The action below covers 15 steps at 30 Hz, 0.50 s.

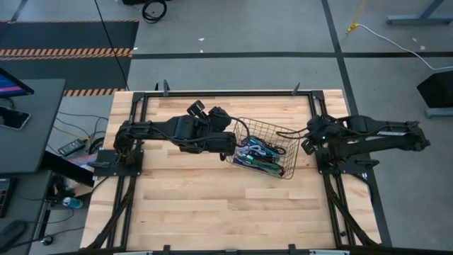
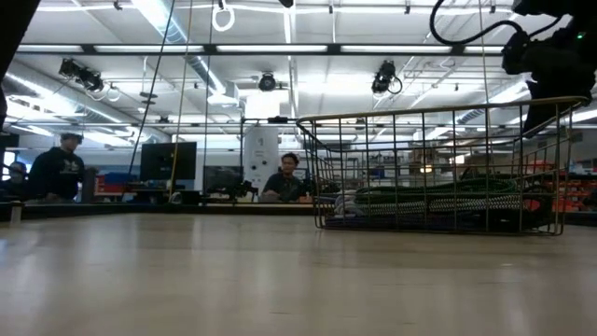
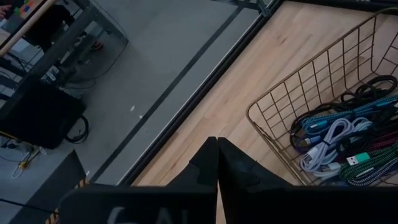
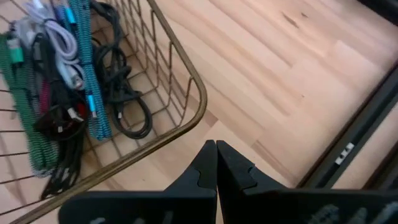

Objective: Pick and place USB-C Cables
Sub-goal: Adjust the wire basket

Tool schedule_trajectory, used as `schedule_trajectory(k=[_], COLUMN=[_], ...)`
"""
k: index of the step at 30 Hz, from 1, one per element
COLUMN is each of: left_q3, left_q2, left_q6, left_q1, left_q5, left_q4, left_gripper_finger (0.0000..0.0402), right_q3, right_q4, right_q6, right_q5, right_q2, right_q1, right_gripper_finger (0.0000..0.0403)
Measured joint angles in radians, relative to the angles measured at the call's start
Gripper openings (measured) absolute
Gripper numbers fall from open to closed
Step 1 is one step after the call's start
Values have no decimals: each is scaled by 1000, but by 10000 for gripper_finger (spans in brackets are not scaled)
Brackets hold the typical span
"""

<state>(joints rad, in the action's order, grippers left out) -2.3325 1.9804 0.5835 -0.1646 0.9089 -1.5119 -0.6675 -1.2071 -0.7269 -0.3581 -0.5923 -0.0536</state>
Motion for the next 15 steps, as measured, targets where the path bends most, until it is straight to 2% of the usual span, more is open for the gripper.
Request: schedule_trajectory(k=[8, 15], left_q3=[0, 0], left_q2=[0, 0], left_q6=[0, -1], left_q1=[0, 0], left_q5=[0, 0], left_q4=[-6, -16], left_gripper_finger=[4, 4], right_q3=[0, 0], right_q4=[7, 107], right_q6=[-64, -66], right_q5=[-46, -51], right_q2=[-102, -190], right_q1=[0, -1], right_gripper_finger=[0, 0])
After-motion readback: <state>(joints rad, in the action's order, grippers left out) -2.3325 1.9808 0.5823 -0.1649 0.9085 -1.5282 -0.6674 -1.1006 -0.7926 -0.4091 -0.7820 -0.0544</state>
